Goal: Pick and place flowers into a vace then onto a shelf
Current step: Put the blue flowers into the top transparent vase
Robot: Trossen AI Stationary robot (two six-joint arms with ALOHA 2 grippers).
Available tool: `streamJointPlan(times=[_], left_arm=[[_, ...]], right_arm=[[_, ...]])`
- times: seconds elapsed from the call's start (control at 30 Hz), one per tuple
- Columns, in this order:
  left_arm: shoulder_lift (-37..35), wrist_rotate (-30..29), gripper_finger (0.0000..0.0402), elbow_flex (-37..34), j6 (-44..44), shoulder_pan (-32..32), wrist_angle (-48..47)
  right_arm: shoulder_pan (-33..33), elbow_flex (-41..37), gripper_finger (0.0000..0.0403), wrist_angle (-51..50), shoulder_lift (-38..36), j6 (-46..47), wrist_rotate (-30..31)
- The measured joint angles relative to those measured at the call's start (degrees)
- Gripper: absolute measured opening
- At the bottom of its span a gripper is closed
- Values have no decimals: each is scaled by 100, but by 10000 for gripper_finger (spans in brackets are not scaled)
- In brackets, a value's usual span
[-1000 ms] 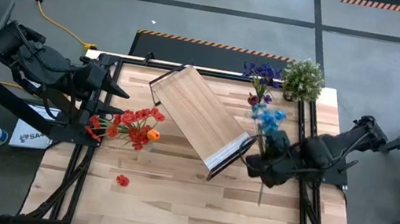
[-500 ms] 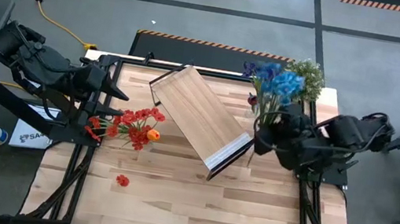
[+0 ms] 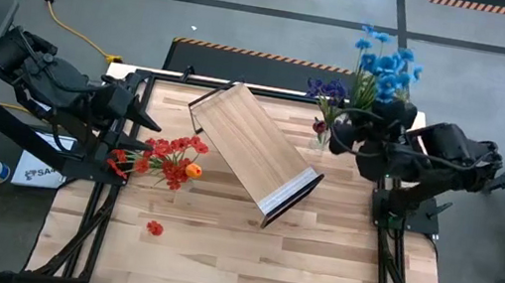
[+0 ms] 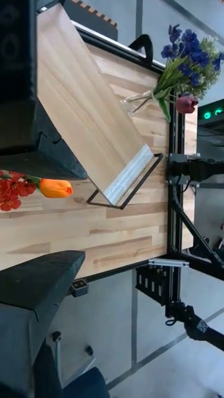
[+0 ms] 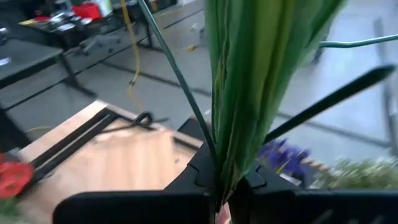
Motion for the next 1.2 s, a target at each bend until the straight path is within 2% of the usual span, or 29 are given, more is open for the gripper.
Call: streamJointPlan(times=[0.27,0.6,0.93,1.2], left_arm=[[22,-24,230,-2,-19,2,0],[23,-303,230,-2,-149,2,0],[22,-408,230,-2,-151,2,0],[23,-459,230,-2,-151,2,1]], right_arm=[[-581,-20,4,-4,-7,-731,580],[-1483,-90,4,14,6,-948,167],[-1710,-1610,5,41,-251,77,-228],[-1655,-2690,6,1221,-512,108,-252]])
